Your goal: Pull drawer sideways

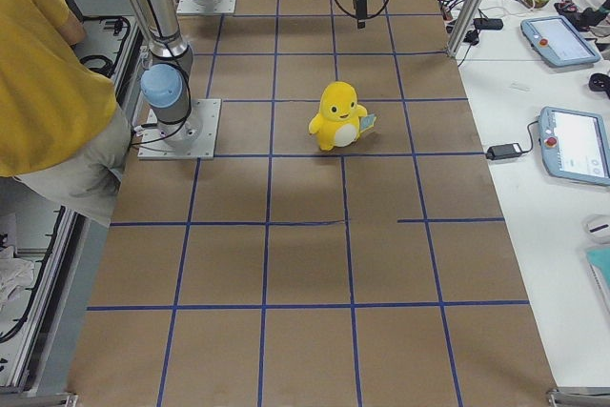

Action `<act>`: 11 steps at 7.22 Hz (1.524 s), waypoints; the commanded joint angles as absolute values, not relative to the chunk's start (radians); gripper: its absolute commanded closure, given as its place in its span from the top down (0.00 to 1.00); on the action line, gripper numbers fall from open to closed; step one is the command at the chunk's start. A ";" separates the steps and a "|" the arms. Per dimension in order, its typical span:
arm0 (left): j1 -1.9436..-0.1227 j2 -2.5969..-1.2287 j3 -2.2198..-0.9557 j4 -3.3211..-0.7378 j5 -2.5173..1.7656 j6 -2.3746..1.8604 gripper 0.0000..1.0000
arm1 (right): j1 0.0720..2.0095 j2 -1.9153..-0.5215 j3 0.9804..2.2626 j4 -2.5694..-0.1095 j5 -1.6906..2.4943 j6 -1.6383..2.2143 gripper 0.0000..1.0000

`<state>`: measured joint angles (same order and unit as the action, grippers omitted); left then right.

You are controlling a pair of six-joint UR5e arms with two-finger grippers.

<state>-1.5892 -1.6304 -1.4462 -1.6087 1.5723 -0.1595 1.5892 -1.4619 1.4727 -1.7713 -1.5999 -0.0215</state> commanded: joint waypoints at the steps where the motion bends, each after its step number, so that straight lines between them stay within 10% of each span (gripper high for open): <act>1: -1.589 -1.629 -1.448 -1.609 1.572 -0.160 1.00 | 1.589 -1.462 1.473 -1.772 -1.600 -0.021 1.00; 11: -1.591 -1.617 -1.465 -1.608 1.572 -0.166 1.00 | 1.589 -1.462 1.473 -1.772 -1.600 -0.021 1.00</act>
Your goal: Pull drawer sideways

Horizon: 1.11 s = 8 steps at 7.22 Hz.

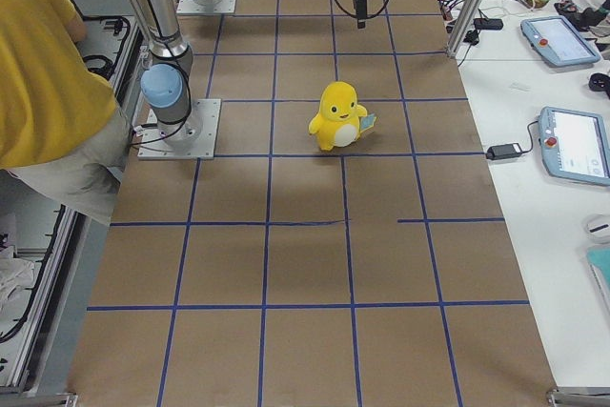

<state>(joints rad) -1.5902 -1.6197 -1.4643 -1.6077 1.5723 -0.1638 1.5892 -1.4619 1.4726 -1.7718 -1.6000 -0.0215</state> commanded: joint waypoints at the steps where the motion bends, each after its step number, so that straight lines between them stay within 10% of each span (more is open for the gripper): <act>1: -1.591 -1.615 -1.463 -1.609 1.575 -0.167 1.00 | 1.589 -1.462 1.473 -1.772 -1.600 -0.021 1.00; 8: -1.591 -1.615 -1.460 -1.638 1.575 -0.167 1.00 | 1.589 -1.462 1.473 -1.772 -1.600 -0.021 1.00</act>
